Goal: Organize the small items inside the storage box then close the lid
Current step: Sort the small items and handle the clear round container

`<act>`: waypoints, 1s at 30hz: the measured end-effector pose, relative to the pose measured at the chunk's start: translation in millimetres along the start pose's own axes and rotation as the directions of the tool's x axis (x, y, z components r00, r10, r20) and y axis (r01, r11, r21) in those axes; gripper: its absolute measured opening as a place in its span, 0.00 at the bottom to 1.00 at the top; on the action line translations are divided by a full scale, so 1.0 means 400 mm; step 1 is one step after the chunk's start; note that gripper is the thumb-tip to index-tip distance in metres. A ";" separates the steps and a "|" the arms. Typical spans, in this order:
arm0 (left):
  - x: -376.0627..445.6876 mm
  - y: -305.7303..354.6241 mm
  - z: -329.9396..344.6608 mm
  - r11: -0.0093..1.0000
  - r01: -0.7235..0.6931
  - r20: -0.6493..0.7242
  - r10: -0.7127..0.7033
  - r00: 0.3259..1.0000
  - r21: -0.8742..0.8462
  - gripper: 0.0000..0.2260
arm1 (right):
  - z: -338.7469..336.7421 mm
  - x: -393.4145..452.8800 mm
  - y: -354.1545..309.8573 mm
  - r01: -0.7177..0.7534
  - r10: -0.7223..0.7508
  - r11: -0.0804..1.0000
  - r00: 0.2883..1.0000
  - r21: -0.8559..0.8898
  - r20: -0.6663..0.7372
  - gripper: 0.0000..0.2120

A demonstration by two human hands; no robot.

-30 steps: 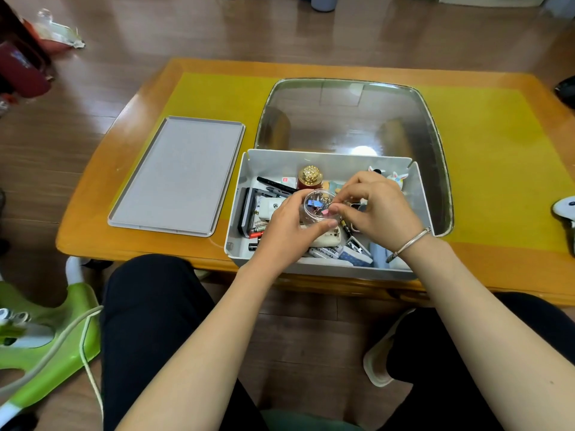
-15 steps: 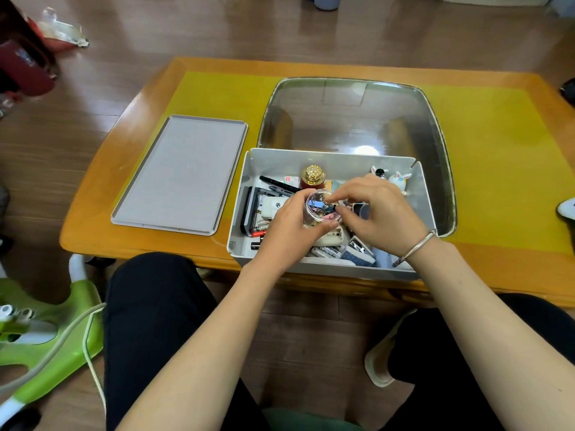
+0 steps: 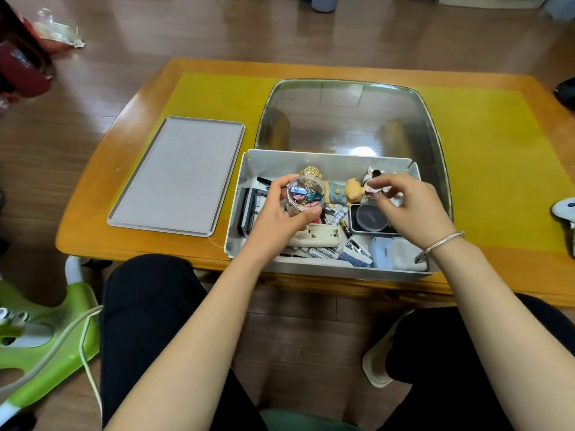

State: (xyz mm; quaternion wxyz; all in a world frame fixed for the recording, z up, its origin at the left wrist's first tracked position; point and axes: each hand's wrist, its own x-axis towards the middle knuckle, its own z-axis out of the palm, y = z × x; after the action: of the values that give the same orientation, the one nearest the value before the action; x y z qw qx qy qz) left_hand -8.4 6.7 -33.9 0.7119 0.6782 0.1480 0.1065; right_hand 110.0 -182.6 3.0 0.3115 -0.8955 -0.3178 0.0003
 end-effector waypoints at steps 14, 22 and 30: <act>0.008 0.008 -0.007 0.912 0.153 0.082 -0.131 0.988 -0.380 0.16 | 0.082 0.029 0.057 -0.144 0.288 0.862 0.928 -0.485 0.236 0.33; 0.007 0.012 -0.008 0.916 0.148 0.078 -0.128 0.989 -0.372 0.23 | 0.088 0.032 0.060 -0.146 0.281 0.830 0.943 -0.539 0.177 0.24; 0.014 -0.001 -0.009 0.921 0.152 0.077 -0.133 0.988 -0.359 0.23 | 0.072 0.022 0.020 -0.201 0.231 0.922 0.972 -0.332 0.052 0.08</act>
State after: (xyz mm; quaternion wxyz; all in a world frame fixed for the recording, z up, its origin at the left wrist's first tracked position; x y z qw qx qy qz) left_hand -4.6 12.0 -34.9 0.8346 0.5244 0.1566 0.0628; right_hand 115.9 -166.3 -22.8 0.1432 -0.9631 -0.2267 0.0228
